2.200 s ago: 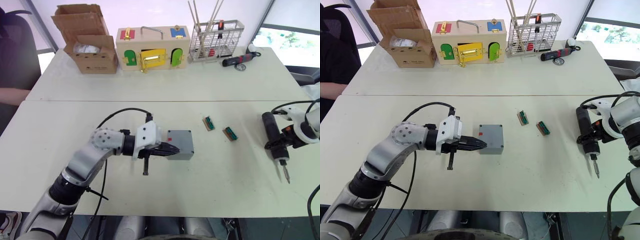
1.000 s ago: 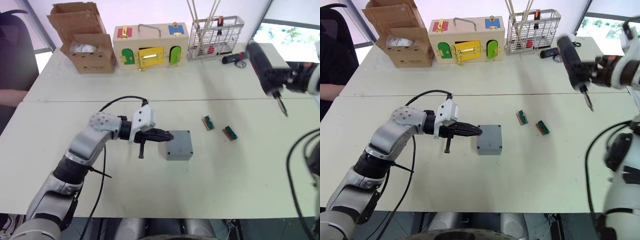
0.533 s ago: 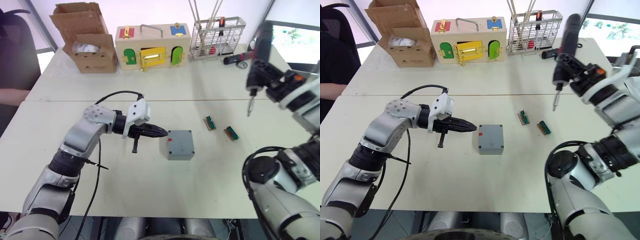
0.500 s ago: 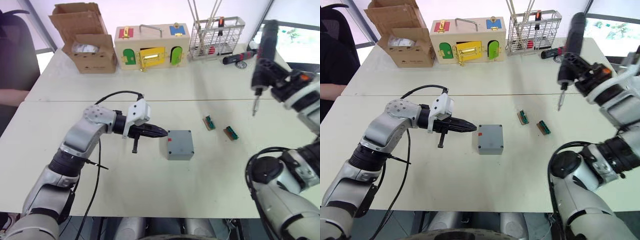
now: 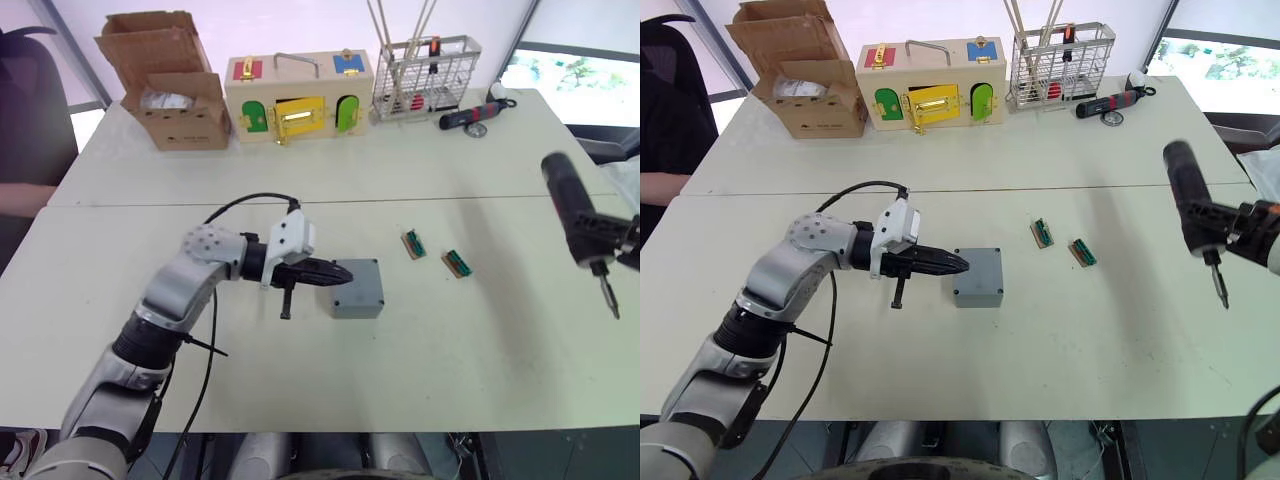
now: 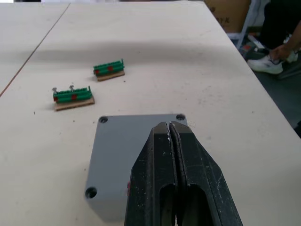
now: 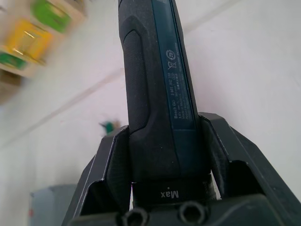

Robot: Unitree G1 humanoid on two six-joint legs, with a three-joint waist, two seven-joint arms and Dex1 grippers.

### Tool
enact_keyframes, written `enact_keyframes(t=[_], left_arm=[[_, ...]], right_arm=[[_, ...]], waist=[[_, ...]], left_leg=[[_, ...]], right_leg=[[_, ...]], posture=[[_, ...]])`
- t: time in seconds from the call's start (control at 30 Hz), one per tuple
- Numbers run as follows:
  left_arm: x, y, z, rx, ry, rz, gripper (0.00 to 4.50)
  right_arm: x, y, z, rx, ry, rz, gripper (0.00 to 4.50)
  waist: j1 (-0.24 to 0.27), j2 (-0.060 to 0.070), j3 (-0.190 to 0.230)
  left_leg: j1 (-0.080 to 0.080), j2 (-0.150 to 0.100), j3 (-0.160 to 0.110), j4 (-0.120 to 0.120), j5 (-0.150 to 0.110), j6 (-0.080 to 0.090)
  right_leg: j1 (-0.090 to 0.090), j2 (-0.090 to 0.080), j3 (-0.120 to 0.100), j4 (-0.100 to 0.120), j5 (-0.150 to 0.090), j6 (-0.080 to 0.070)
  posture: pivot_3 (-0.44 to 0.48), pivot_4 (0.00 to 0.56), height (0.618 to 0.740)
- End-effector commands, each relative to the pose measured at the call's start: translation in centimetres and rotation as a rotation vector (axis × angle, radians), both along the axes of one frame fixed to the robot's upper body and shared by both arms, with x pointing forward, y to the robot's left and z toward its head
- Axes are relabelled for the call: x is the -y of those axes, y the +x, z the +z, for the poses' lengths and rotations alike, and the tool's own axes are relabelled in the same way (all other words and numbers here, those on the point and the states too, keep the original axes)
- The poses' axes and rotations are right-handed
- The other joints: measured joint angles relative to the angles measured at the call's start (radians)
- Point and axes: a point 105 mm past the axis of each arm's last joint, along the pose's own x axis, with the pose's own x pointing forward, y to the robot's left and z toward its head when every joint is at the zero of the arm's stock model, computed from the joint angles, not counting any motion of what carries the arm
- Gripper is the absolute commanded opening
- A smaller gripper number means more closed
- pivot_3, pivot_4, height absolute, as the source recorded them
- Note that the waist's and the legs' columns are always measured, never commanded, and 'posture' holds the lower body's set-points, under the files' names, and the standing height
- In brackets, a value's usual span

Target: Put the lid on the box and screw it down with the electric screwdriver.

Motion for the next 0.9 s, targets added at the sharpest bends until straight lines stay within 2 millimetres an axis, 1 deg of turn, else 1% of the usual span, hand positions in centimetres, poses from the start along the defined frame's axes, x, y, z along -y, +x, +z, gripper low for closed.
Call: enact_keyframes(t=[0.03, 0.1, 0.17, 0.23, 0.3, 0.5, 0.57, 0.67, 0.77, 0.9], left_arm=[[0.4, -0.5, 0.9, 0.055, -0.03, 0.004, 0.0], [0.4, -0.6, 0.7, 0.05, -0.038, 0.016, 0.0], [0.5, -0.7, 0.6, 0.046, -0.041, 0.028, 0.0], [0.4, -0.7, 0.6, 0.047, -0.042, 0.04, 0.0], [0.2, -0.8, 0.6, 0.047, -0.043, 0.045, 0.0], [0.2, -0.4, 0.6, 0.053, -0.038, 0.058, 0.0], [0.3, -0.3, 0.7, 0.055, -0.043, 0.057, 0.0], [0.6, -0.3, 0.9, 0.058, -0.051, 0.05, 0.0], [0.8, -0.2, 0.9, 0.058, -0.056, 0.044, 0.0], [0.9, -0.2, 0.8, 0.056, -0.058, 0.042, 0.0]], right_arm=[[0.0, -0.3, -0.2, -0.052, -0.101, 0.026, 2.0], [-0.3, 0.1, -1.3, -0.085, -0.127, 0.042, 2.0], [-0.5, 0.6, -1.7, -0.08, -0.112, 0.048, 2.0], [-0.6, 1.4, -1.0, -0.039, -0.067, 0.041, 2.0], [-0.6, 1.8, -0.7, -0.023, -0.055, 0.038, 2.0], [0.0, 2.1, -0.7, -0.007, -0.06, 0.003, 2.0], [0.2, 2.0, -0.7, 0.007, -0.081, -0.008, 2.0], [0.4, 1.8, -1.2, 0.002, -0.132, -0.01, 2.0], [-0.1, 2.3, -1.0, 0.066, -0.092, -0.014, 2.0], [0.2, 2.5, -0.8, 0.15, -0.054, -0.084, 2.0]], waist=[[0.004, 0.0, 0.0], [0.005, 0.0, 0.0], [0.004, 0.0, 0.0], [0.003, 0.0, 0.0], [0.003, 0.0, 0.0], [0.012, 0.0, 0.0], [0.012, 0.0, 0.0], [0.015, 0.0, 0.0], [0.016, 0.0, 0.0], [0.018, 0.0, 0.0]], left_leg=[[0.0, 0.0, 0.0, 0.0, 0.0, 0.0], [0.0, 0.0, 0.0, 0.0, 0.0, 0.0], [0.0, 0.0, 0.0, 0.001, 0.0, 0.0], [0.0, 0.0, 0.0, 0.001, 0.0, 0.0], [0.0, 0.0, 0.0, 0.0, 0.0, 0.0], [-0.001, 0.0, -0.001, 0.0, 0.001, -0.001], [-0.001, 0.0, -0.001, 0.0, 0.001, -0.001], [-0.001, 0.0, -0.001, 0.0, 0.001, -0.002], [-0.001, 0.0, -0.001, 0.0, 0.001, -0.002], [0.0, 0.0, -0.001, 0.0, 0.002, -0.003]], right_leg=[[0.0, 0.0, 0.0, 0.0, 0.0, 0.0], [0.0, 0.0, 0.0, -0.001, 0.0, 0.0], [0.0, 0.0, 0.0, -0.001, 0.0, 0.0], [0.0, 0.0, 0.0, -0.001, 0.0, 0.0], [0.0, 0.0, 0.0, -0.001, 0.0, 0.0], [0.0, 0.0, -0.001, -0.002, 0.0, 0.0], [0.0, 0.0, -0.001, -0.002, 0.0, 0.0], [0.0, 0.0, -0.001, -0.002, 0.0, 0.0], [0.0, 0.0, -0.001, -0.002, 0.0, 0.0], [0.0, 0.0, 0.0, -0.001, 0.0, 0.0]], posture=[[0.0, 0.15, 0.74], [0.0, 0.15, 0.74], [0.0, 0.15, 0.74], [0.0, 0.15, 0.74], [0.0, 0.15, 0.74], [0.0, 0.15, 0.74], [0.0, 0.15, 0.74], [0.0, 0.15, 0.74], [0.0, 0.15, 0.74], [0.0, 0.15, 0.74]])
